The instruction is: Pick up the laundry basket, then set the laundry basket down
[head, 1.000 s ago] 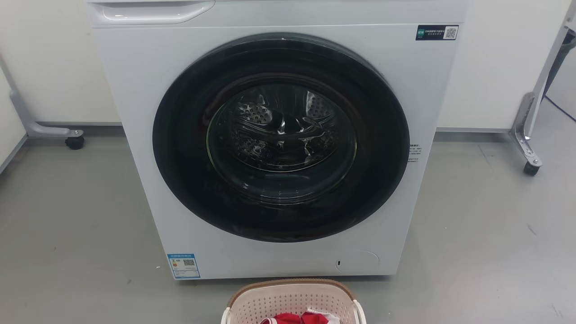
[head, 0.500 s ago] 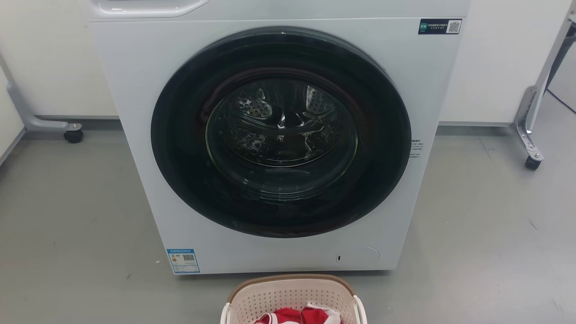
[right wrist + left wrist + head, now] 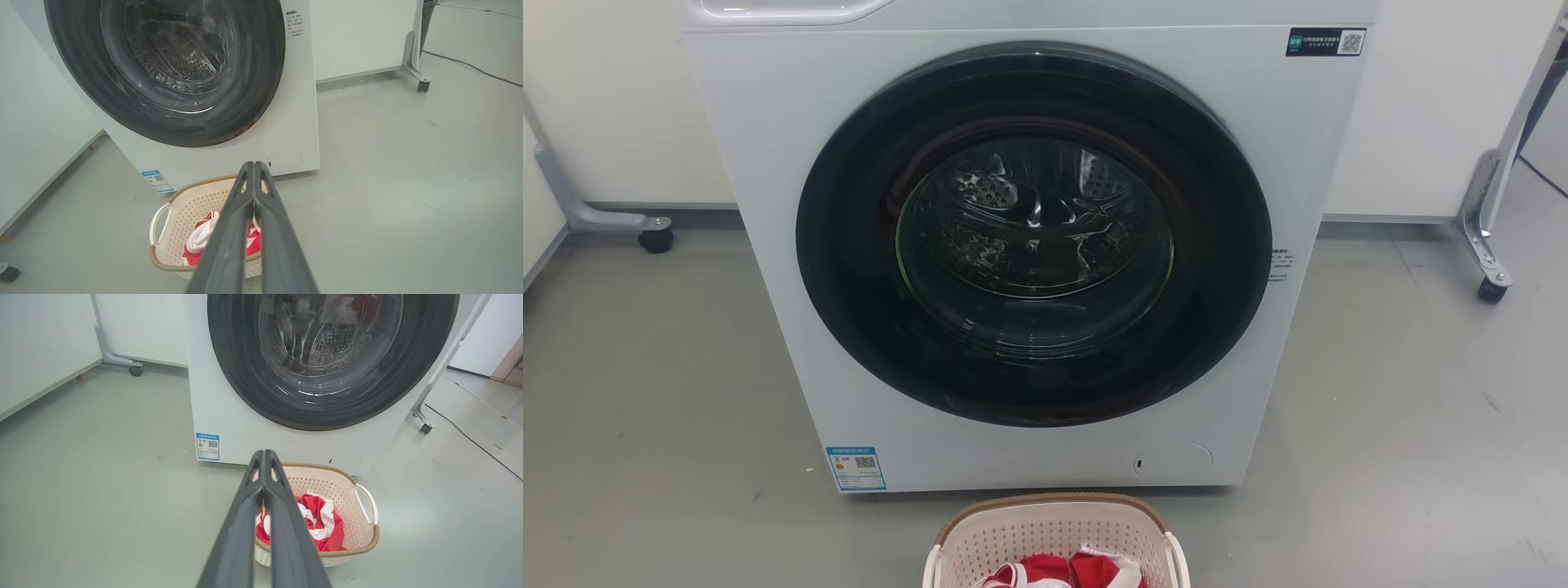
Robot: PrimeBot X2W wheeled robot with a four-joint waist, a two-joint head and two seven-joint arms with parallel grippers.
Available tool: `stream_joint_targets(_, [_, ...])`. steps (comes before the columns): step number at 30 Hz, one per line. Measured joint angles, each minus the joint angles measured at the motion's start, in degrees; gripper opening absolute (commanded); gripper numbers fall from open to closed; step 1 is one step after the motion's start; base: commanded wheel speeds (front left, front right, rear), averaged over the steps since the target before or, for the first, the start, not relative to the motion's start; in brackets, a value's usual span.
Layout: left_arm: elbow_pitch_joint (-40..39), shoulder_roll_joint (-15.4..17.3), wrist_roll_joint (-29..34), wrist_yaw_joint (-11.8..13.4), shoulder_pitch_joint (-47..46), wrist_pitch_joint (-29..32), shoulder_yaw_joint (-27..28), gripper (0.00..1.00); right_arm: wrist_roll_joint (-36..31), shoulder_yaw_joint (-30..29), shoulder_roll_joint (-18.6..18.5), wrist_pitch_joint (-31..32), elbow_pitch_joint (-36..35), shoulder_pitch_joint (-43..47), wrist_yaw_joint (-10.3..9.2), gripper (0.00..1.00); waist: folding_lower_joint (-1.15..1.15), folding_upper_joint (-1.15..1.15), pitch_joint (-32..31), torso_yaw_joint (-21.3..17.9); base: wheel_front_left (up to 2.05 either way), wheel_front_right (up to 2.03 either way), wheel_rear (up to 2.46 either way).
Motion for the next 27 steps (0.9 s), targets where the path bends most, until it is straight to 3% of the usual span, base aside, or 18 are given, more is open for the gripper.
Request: stream_joint_targets(27, [2.0, -1.2, -20.0, -3.7, -4.4, 6.1, 5.6, 0.0, 21.1, -6.9, 0.5, 6.1, 2.7, -5.3, 3.58, 0.0, 0.0, 0.0, 1.7, -0.5, 0.0, 0.0, 0.0])
